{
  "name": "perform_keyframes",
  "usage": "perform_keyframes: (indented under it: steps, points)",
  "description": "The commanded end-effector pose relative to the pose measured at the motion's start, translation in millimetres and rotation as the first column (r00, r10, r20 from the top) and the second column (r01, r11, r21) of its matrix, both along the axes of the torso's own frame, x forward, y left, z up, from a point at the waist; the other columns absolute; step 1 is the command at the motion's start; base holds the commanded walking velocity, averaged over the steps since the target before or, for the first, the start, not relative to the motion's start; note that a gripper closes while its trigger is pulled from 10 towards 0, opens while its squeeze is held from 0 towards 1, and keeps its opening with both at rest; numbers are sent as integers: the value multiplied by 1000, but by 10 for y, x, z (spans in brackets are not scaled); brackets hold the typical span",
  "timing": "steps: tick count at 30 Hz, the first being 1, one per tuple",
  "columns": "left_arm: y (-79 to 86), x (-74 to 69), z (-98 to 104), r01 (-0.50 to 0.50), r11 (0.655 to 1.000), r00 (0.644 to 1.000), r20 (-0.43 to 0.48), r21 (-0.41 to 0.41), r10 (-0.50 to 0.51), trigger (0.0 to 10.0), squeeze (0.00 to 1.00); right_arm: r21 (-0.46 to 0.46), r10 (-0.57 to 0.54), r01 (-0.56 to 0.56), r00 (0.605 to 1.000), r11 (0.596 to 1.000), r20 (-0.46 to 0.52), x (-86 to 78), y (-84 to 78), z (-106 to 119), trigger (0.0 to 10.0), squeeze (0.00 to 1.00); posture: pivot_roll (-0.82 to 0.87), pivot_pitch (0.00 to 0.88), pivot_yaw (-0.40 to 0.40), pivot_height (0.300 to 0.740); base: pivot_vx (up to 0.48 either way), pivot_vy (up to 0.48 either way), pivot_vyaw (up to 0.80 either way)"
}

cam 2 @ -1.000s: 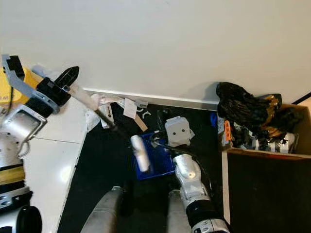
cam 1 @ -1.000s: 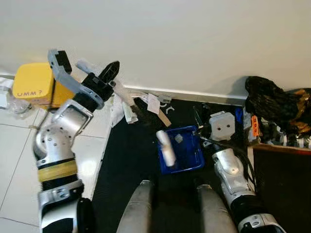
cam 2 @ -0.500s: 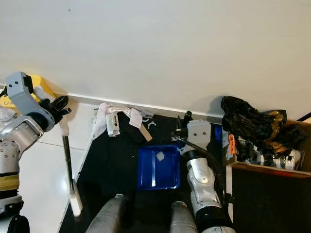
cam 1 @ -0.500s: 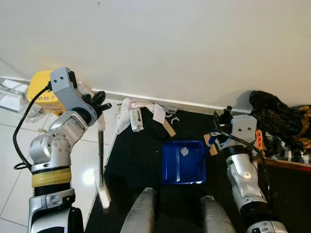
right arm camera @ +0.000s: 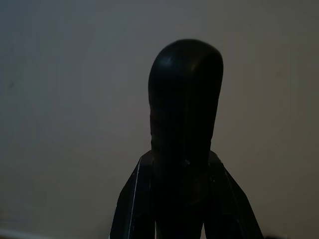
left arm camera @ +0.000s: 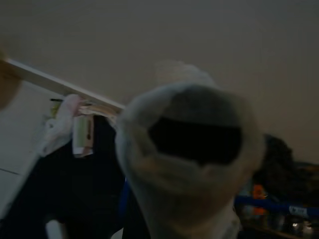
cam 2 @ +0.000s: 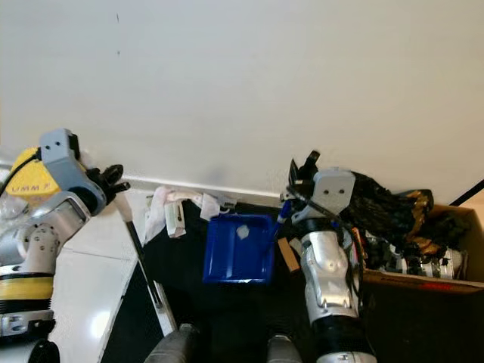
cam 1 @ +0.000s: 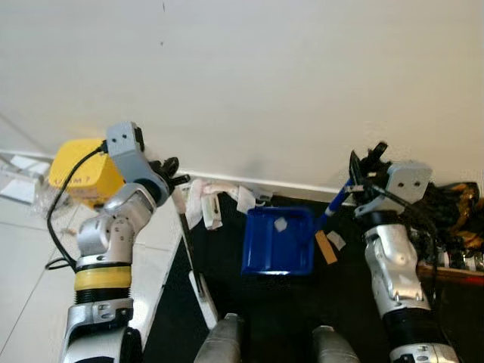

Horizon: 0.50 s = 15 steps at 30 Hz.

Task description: Sweep floor

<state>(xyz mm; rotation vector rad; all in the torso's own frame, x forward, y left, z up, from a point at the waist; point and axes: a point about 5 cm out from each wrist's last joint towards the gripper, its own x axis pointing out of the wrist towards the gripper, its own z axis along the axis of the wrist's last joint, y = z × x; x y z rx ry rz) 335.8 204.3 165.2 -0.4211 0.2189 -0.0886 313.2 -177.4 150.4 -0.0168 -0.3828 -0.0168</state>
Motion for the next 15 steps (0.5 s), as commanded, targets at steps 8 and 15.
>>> perform_keyframes:
  steps: [8,15]
  points:
    - [-145,-7,-29,101,993,984,140,57,-108,10000,0,7,6,-6,1000,1000,25,-7,16,183,10000,0,53,1,89,740,0,0,0]
    - [-362,53,5,192,966,946,228,171,-229,10000,0,-15,-19,19,999,1000,-50,-98,-112,-8,10000,0,16,0,109,740,0,0,0]
